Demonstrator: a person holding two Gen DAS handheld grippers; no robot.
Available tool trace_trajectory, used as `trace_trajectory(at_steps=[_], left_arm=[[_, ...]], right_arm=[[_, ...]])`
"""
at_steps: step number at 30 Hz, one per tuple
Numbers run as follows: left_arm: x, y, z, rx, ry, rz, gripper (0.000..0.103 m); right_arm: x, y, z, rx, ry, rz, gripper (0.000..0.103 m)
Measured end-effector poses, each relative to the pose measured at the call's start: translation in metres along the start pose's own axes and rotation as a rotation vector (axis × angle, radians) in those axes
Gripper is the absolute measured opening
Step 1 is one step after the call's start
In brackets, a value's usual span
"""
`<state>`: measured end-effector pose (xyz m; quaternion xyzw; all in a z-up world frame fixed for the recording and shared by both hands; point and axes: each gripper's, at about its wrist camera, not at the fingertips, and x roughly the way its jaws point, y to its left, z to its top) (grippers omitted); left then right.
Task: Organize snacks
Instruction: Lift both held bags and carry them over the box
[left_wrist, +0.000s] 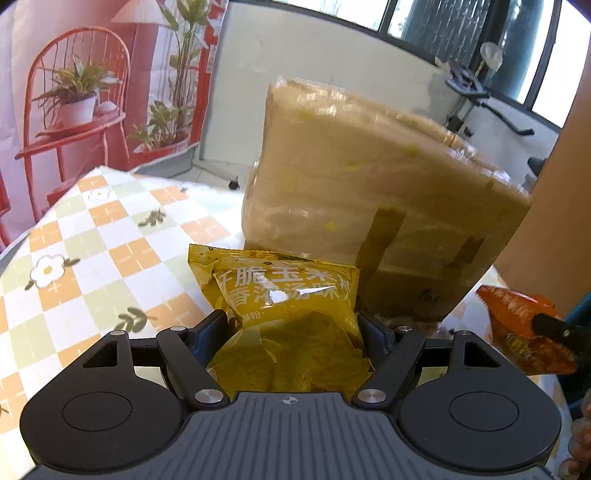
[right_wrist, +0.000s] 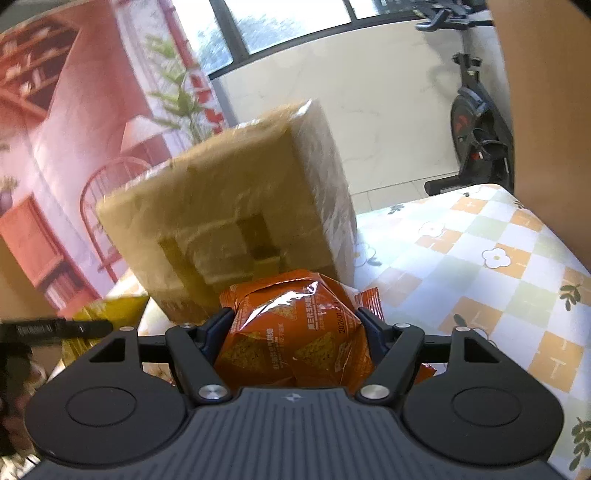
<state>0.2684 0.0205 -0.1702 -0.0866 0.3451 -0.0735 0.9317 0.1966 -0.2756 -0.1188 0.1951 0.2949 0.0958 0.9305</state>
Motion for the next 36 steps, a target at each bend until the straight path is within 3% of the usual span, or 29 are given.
trace_trajectory(at_steps=[13, 19, 28, 36], left_arm=[[-0.05, -0.013, 0.043, 0.046, -0.194, -0.002, 0.079], [-0.055, -0.023, 0.065, 0.077, -0.221, -0.006, 0.079], [-0.048, -0.042, 0.105, 0.126, -0.277, -0.05, 0.079], [-0.007, -0.05, 0.136, 0.14, -0.274, -0.11, 0.079]], right_arm=[[-0.06, 0.013, 0.057, 0.026, -0.226, 0.096, 0.073], [-0.065, 0.025, 0.081, -0.02, -0.281, 0.117, 0.073], [-0.029, 0.049, 0.124, -0.072, -0.305, 0.196, 0.073], [0.03, 0.056, 0.154, -0.042, -0.29, 0.222, 0.073]])
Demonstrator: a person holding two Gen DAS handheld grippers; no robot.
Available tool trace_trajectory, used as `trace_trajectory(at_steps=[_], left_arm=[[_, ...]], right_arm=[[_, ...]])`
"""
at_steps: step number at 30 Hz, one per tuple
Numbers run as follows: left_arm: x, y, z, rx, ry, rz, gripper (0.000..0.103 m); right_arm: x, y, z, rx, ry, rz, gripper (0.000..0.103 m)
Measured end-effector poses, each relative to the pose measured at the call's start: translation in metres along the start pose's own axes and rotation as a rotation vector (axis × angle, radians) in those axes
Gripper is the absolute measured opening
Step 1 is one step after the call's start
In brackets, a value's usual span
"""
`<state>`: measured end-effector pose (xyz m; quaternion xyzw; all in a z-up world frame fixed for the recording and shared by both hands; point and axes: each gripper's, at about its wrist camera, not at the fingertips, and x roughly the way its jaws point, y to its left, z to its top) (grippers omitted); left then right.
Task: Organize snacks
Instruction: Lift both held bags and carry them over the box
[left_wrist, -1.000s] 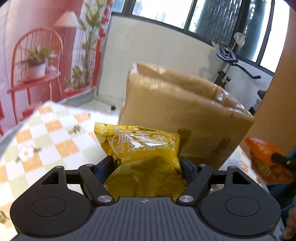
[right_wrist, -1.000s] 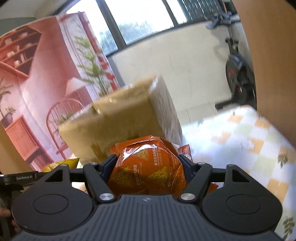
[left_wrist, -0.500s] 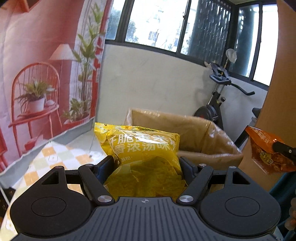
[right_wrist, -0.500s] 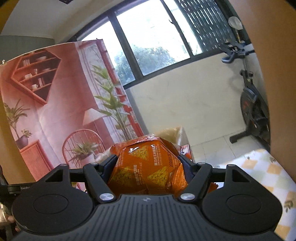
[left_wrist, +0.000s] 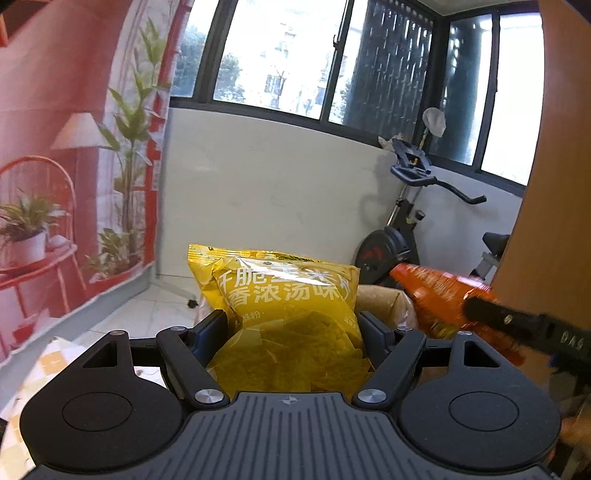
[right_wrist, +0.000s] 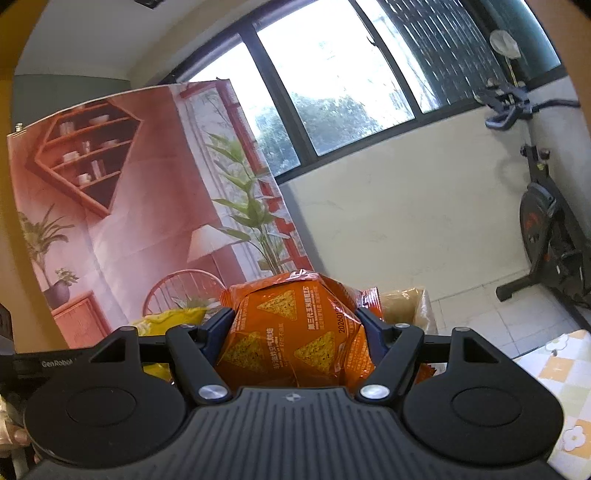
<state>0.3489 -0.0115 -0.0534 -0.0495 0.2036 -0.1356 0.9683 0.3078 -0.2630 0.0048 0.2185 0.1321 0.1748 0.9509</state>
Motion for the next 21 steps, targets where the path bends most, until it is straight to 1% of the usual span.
trace_trajectory(at_steps=[3, 8, 12, 15, 21], left_arm=[[0.02, 0.003, 0.005, -0.006, 0.025, 0.009, 0.079], [0.036, 0.001, 0.006, 0.017, 0.055, 0.008, 0.079], [0.05, 0.0, 0.008, 0.03, 0.085, 0.007, 0.079], [0.054, 0.002, 0.007, 0.036, 0.09, 0.0, 0.079], [0.065, 0.0, 0.007, 0.053, 0.11, -0.001, 0.079]], right_arm=[[0.019, -0.008, -0.002, 0.024, 0.017, 0.0, 0.073], [0.041, -0.02, -0.004, 0.089, 0.039, 0.009, 0.073], [0.053, -0.028, -0.007, 0.116, 0.045, -0.016, 0.073], [0.059, -0.033, -0.009, 0.152, 0.046, -0.035, 0.073], [0.065, -0.037, -0.012, 0.138, 0.055, -0.038, 0.073]])
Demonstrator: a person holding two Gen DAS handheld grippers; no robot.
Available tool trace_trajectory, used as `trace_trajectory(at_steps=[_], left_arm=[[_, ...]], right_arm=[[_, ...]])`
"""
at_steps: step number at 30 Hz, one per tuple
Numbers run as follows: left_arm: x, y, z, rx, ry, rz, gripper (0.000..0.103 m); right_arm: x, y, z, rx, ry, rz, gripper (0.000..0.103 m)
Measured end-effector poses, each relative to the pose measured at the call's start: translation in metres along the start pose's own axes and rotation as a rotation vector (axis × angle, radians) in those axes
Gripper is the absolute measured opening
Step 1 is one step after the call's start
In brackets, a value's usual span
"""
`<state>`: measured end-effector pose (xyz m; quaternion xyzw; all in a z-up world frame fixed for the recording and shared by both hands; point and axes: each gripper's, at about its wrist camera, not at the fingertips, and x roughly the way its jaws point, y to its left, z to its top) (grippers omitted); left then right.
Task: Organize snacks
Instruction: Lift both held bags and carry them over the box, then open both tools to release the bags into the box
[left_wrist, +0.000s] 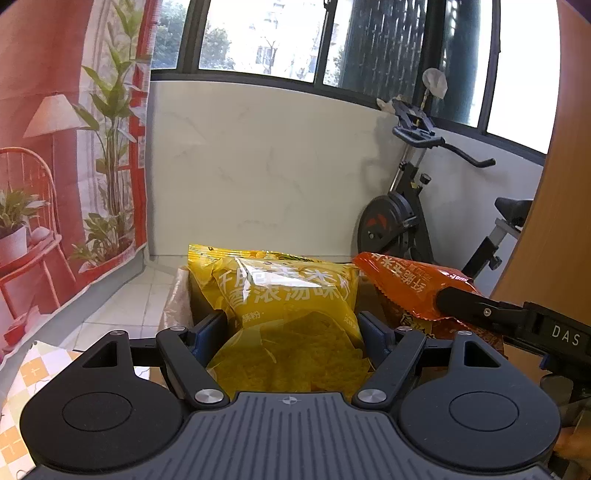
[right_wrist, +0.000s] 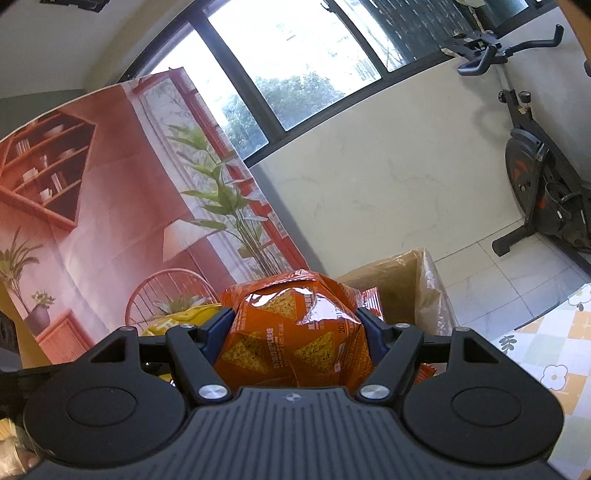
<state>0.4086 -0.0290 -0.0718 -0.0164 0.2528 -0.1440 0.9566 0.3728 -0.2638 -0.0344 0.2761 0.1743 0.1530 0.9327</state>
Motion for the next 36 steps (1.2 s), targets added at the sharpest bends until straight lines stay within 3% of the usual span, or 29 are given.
trace_trajectory(at_steps=[9, 16, 26, 36], left_arm=[[0.023, 0.002, 0.003, 0.003, 0.051, 0.017, 0.081], [0.016, 0.005, 0.002, -0.001, 0.058, 0.008, 0.081], [-0.027, -0.001, -0.001, 0.019, 0.04, 0.025, 0.081], [-0.075, 0.005, -0.028, 0.029, 0.054, 0.04, 0.081]], right_arm=[[0.012, 0.006, 0.0, -0.045, 0.012, -0.051, 0.078], [0.01, 0.011, -0.003, -0.094, 0.017, -0.057, 0.078], [-0.021, 0.029, -0.007, -0.14, 0.007, -0.043, 0.078], [-0.065, 0.042, -0.032, -0.149, 0.036, -0.049, 0.078]])
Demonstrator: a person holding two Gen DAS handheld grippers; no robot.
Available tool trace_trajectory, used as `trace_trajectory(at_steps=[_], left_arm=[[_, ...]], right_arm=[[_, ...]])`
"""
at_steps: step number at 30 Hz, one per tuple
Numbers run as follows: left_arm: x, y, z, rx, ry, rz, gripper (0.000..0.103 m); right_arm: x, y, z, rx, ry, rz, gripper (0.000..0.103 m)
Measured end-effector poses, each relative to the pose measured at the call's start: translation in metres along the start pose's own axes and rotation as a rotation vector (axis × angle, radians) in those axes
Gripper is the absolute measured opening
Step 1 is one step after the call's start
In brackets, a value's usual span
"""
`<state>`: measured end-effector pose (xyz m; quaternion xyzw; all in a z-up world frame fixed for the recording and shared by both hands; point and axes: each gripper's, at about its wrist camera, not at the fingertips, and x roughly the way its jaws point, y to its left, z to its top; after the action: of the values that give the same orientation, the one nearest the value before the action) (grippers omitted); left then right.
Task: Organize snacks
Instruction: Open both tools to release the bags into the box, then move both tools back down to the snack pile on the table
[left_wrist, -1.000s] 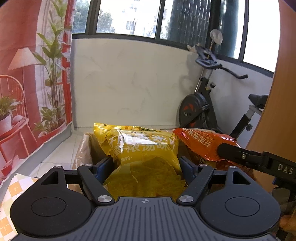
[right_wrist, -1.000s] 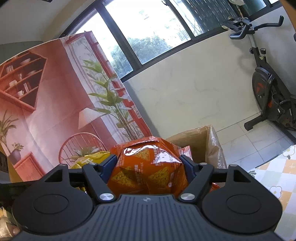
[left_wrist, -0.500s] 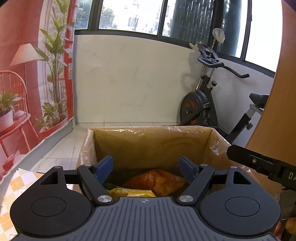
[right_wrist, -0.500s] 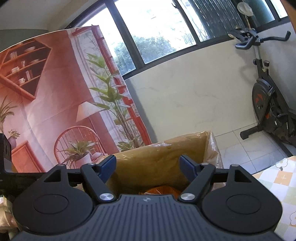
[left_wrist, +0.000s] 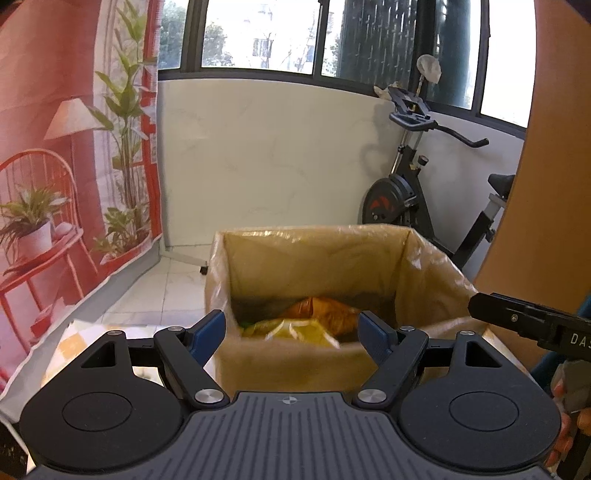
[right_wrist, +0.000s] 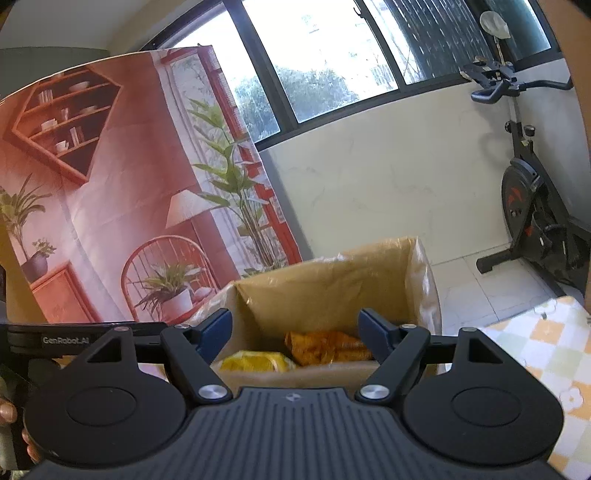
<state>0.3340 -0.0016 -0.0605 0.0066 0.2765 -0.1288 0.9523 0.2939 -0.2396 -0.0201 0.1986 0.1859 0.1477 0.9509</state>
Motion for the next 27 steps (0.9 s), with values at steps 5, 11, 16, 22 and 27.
trace_trajectory(at_steps=[5, 11, 16, 22, 27], left_arm=[[-0.017, 0.003, -0.026, -0.03, 0.029, -0.007, 0.081], [-0.031, -0.006, -0.064, -0.035, 0.035, -0.031, 0.081], [-0.031, -0.023, -0.101, -0.052, 0.084, -0.098, 0.08], [-0.019, -0.044, -0.134, -0.008, 0.168, -0.158, 0.08], [-0.008, -0.057, -0.153, 0.015, 0.238, -0.207, 0.079]], right_arm=[[-0.02, 0.008, -0.018, -0.037, 0.034, -0.015, 0.078], [-0.047, 0.01, -0.052, -0.061, 0.072, -0.028, 0.078], [-0.069, 0.004, -0.085, -0.102, 0.149, -0.057, 0.078], [-0.094, -0.011, -0.118, -0.096, 0.255, -0.099, 0.078], [-0.108, -0.015, -0.142, -0.099, 0.32, -0.096, 0.078]])
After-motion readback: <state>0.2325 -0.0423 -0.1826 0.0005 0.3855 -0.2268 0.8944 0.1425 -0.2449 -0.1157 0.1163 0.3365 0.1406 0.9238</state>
